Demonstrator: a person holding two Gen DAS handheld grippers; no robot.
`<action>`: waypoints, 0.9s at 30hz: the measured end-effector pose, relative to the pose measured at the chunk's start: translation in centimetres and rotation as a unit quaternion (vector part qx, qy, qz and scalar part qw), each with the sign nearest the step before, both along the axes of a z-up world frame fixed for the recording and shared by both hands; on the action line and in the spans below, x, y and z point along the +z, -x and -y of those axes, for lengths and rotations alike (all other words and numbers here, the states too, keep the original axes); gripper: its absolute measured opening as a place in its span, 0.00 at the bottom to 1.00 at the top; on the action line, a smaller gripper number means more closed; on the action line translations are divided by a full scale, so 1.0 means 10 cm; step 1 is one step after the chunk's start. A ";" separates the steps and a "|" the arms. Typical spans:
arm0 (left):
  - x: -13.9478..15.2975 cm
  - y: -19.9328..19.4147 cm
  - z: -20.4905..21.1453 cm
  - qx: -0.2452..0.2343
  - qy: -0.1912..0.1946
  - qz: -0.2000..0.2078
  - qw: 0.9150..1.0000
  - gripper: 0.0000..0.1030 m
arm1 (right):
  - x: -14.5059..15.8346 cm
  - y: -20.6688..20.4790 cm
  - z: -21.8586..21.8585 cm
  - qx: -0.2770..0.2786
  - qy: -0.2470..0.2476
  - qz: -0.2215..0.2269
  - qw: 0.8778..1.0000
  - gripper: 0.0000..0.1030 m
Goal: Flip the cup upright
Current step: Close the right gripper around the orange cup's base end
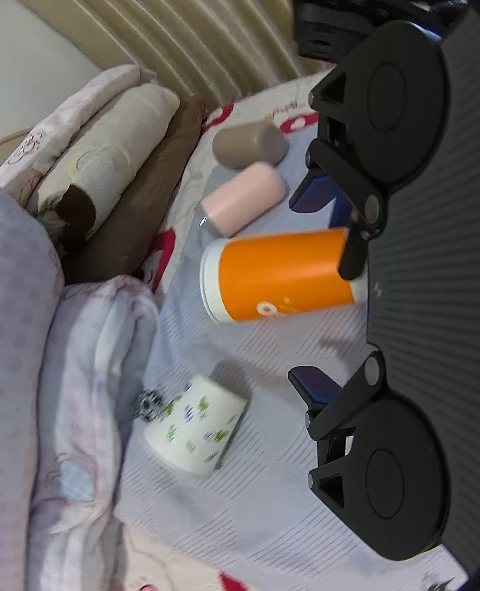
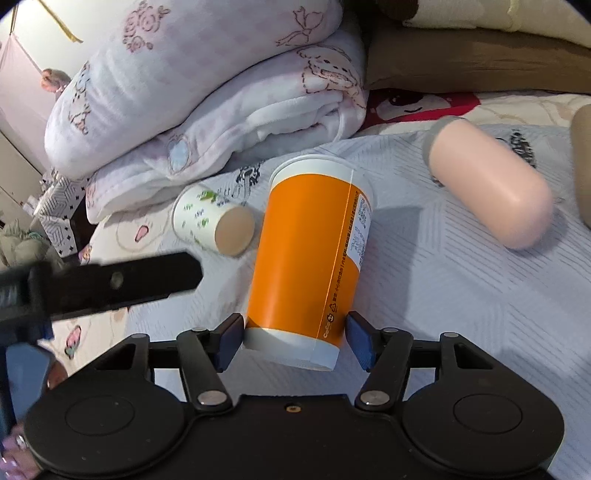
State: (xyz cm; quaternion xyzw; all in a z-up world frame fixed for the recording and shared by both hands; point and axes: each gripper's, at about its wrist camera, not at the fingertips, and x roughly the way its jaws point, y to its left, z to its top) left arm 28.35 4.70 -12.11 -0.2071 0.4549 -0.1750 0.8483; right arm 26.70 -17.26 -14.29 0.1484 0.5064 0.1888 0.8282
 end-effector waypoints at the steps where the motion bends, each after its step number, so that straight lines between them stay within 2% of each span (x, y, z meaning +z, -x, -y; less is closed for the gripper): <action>1: 0.02 0.03 0.03 -0.003 0.003 -0.001 1.000 0.88 | 0.01 0.06 0.01 0.000 0.002 -0.001 1.000 0.64; 9: 0.06 0.30 0.26 -0.043 -0.006 -0.006 0.999 0.88 | 0.09 0.50 0.19 -0.008 0.007 -0.020 1.000 0.63; 17: -0.12 0.34 0.41 -0.079 0.026 -0.043 0.996 0.88 | 0.09 0.78 0.28 -0.013 0.025 -0.034 0.999 0.60; 21: -0.18 0.32 0.41 -0.082 0.041 -0.050 0.994 0.78 | 0.10 0.74 0.27 -0.012 0.028 -0.029 0.999 0.61; 24: -0.21 0.24 0.37 -0.086 0.063 -0.068 0.992 0.74 | 0.17 0.70 0.21 0.006 0.054 -0.037 0.998 0.68; 25: -0.21 0.20 0.35 -0.090 0.074 -0.071 0.991 0.74 | 0.23 0.68 0.17 0.020 0.078 -0.048 0.996 0.70; 27: -0.21 0.14 0.31 -0.093 0.091 -0.070 0.989 0.74 | 0.36 0.64 0.13 0.053 0.104 -0.037 0.992 0.72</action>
